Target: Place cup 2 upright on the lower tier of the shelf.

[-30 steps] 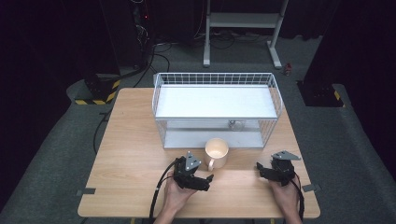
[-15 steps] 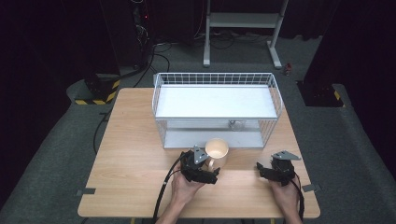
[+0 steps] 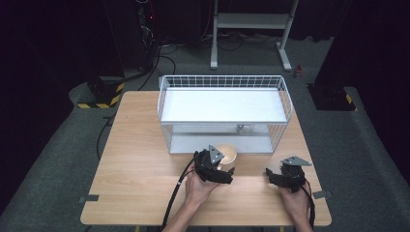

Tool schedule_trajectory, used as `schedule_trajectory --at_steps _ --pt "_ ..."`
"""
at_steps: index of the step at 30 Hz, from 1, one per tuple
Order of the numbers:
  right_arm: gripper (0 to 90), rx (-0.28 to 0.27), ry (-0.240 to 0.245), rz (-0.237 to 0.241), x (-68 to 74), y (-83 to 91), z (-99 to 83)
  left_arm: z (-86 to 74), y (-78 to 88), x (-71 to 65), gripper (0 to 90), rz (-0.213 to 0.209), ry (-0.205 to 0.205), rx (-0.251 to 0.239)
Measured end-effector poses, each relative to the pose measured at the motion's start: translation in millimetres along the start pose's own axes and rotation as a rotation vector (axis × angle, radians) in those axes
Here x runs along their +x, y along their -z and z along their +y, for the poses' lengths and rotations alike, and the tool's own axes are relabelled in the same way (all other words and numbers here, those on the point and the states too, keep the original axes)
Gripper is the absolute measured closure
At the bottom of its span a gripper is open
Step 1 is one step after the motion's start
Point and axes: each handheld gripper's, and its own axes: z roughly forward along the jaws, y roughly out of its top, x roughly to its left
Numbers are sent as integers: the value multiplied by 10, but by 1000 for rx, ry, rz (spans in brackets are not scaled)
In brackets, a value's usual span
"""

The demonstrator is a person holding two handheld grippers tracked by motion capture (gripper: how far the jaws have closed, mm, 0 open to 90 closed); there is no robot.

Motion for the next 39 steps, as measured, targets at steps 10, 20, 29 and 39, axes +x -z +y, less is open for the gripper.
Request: schedule_trajectory --at_steps 10,20,29,39 --pt "243 0 0 -1 1 0 0 62 -111 6 1 15 10 11" --pt "243 0 0 -1 1 0 0 82 -190 -6 16 14 16 17" --pt "243 0 3 0 -2 1 -1 88 -229 -7 63 35 28 2" --pt "243 0 4 0 -2 0 -1 75 -234 -5 90 41 37 -8"
